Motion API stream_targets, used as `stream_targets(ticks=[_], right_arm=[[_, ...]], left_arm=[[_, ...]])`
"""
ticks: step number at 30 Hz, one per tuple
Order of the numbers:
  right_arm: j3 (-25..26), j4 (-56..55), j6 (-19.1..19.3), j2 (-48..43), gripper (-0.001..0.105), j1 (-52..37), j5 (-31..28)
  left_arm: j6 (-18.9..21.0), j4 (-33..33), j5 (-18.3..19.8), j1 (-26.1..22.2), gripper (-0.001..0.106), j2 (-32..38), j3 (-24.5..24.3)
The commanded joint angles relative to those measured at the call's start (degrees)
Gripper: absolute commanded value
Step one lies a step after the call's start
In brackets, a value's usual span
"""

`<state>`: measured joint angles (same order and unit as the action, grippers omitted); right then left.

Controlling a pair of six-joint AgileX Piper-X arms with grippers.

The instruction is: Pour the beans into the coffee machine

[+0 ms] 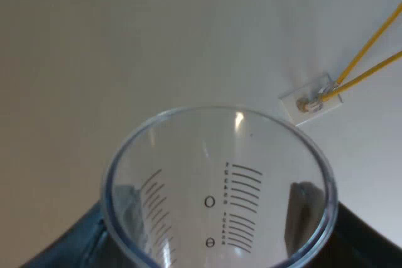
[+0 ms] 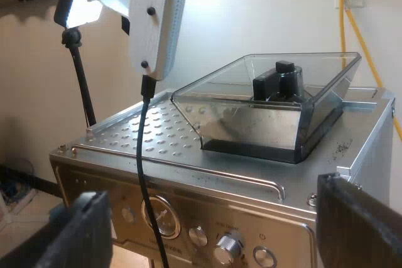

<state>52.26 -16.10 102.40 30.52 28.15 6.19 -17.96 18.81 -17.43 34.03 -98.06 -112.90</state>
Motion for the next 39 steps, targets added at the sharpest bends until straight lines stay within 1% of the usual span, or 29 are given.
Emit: stream_targets(ticks=[1,2,3,4,6,7,8,9,10,11,12,14,15,16,17,18,19,21,23,24,25,27,28,29,30,33,39], right_arm=[[0.60,0.86,0.10,-0.24,0.069,0.13,0.06],[0.60,0.86,0.10,-0.24,0.069,0.13,0.06],[0.60,0.86,0.10,-0.24,0.069,0.13,0.06],[0.60,0.86,0.10,-0.24,0.069,0.13,0.06],[0.60,0.86,0.10,-0.24,0.069,0.13,0.06],[0.60,0.86,0.10,-0.24,0.069,0.13,0.06],[0.60,0.86,0.10,-0.24,0.069,0.13,0.06],[0.60,0.86,0.10,-0.24,0.069,0.13,0.06],[0.60,0.86,0.10,-0.24,0.069,0.13,0.06],[0.60,0.86,0.10,-0.24,0.069,0.13,0.06],[0.60,0.86,0.10,-0.24,0.069,0.13,0.06],[0.60,0.86,0.10,-0.24,0.069,0.13,0.06],[0.60,0.86,0.10,-0.24,0.069,0.13,0.06],[0.60,0.86,0.10,-0.24,0.069,0.13,0.06],[0.60,0.86,0.10,-0.24,0.069,0.13,0.06],[0.60,0.86,0.10,-0.24,0.069,0.13,0.06],[0.60,0.86,0.10,-0.24,0.069,0.13,0.06],[0.60,0.86,0.10,-0.24,0.069,0.13,0.06],[0.60,0.86,0.10,-0.24,0.069,0.13,0.06],[0.60,0.86,0.10,-0.24,0.069,0.13,0.06],[0.60,0.86,0.10,-0.24,0.069,0.13,0.06],[0.60,0.86,0.10,-0.24,0.069,0.13,0.06],[0.60,0.86,0.10,-0.24,0.069,0.13,0.06],[0.60,0.86,0.10,-0.24,0.069,0.13,0.06],[0.60,0.86,0.10,-0.24,0.069,0.13,0.06],[0.60,0.86,0.10,-0.24,0.069,0.13,0.06],[0.60,0.86,0.10,-0.24,0.069,0.13,0.18]], left_arm=[[0.16,-0.14,0.10,0.26,0.028,0.83,-0.30],[0.27,0.37,0.10,0.26,0.028,0.83,-0.30],[2.41,0.64,0.10,0.26,0.028,0.83,-0.30],[3.28,0.63,0.10,0.26,0.028,0.83,-0.30],[7.62,0.63,0.10,0.26,0.028,0.83,-0.30],[7.91,0.63,0.10,0.26,0.028,0.83,-0.30],[10.84,0.63,0.10,0.26,0.028,0.95,-0.30],[14.74,0.63,0.10,0.26,0.028,0.96,-0.30],[16.44,0.63,0.10,0.26,0.028,0.96,-0.30],[23.03,0.63,0.10,0.26,0.028,1.17,-0.30],[28.01,0.63,-0.26,0.26,0.028,1.15,-0.30],[35.72,0.63,-2.19,0.26,0.028,1.32,-0.30],[39.74,0.63,-3.89,0.26,0.028,1.42,-0.30],[40.85,0.63,-4.71,0.26,0.028,1.45,-0.30],[44.14,0.63,-6.53,0.26,0.028,1.59,-0.30],[46.59,0.63,-8.39,0.26,0.028,1.66,-0.30],[47.38,0.63,-9.07,0.26,0.028,1.70,-0.30],[52.15,0.63,-12.24,0.26,0.028,1.92,-0.30],[55.91,0.78,-15.07,0.26,0.028,1.88,-0.30],[56.79,1.45,-16.58,0.26,0.028,1.88,-0.30],[56.79,1.94,-16.99,0.26,0.028,2.04,-0.30],[56.95,4.63,-17.15,0.26,0.028,2.27,-0.30],[58.04,7.46,-16.56,0.26,0.028,2.64,-0.30],[63.91,13.09,-14.19,0.26,0.028,3.62,-0.30],[67.66,15.49,-12.80,0.26,0.028,4.15,-0.30],[75.10,20.96,-9.32,-0.07,0.028,5.92,-0.30],[81.81,26.08,-6.62,-0.46,0.028,9.49,-0.30]])
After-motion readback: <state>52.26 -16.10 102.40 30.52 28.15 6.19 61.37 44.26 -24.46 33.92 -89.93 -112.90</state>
